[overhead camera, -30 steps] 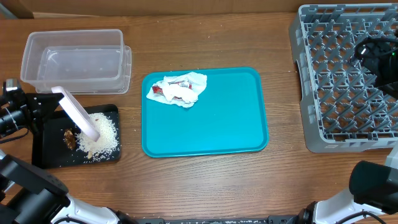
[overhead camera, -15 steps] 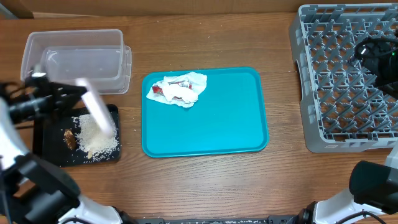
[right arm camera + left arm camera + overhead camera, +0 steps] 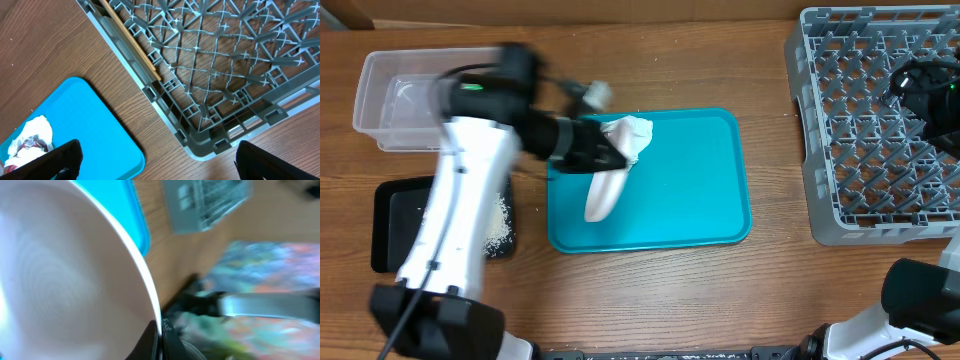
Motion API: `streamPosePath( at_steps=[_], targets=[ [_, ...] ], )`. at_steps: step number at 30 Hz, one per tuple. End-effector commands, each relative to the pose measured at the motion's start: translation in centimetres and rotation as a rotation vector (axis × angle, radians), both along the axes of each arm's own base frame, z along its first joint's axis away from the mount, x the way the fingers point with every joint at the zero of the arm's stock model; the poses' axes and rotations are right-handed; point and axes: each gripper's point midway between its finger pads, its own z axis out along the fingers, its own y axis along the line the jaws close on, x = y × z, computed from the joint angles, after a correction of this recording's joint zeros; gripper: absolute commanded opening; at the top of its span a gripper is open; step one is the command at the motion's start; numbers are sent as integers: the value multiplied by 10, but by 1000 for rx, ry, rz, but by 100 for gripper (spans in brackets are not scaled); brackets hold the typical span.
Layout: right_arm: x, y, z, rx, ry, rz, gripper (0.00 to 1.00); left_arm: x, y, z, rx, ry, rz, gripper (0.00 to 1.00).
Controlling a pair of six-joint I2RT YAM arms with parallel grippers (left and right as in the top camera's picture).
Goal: Sort waste into correct bins and load items into the dishwasher
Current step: 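Carry the emptied plate back and set it on the teal tray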
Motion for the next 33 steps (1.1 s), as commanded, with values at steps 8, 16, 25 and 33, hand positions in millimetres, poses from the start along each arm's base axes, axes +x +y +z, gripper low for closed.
streamPosePath(
  at_steps=[8, 16, 25, 33],
  targets=[
    [0, 0, 5, -10, -16, -4, 100, 22, -110, -91, 603, -348, 52, 4],
    [0, 0, 5, -10, -16, -4, 100, 21, -173, -151, 650, -459, -26, 4],
    [0, 0, 5, -10, -16, -4, 100, 29, -177, -161, 645, -459, -19, 64],
    [0, 0, 5, -10, -16, -4, 100, 77, -128, -123, 667, -390, 223, 100]
  ],
)
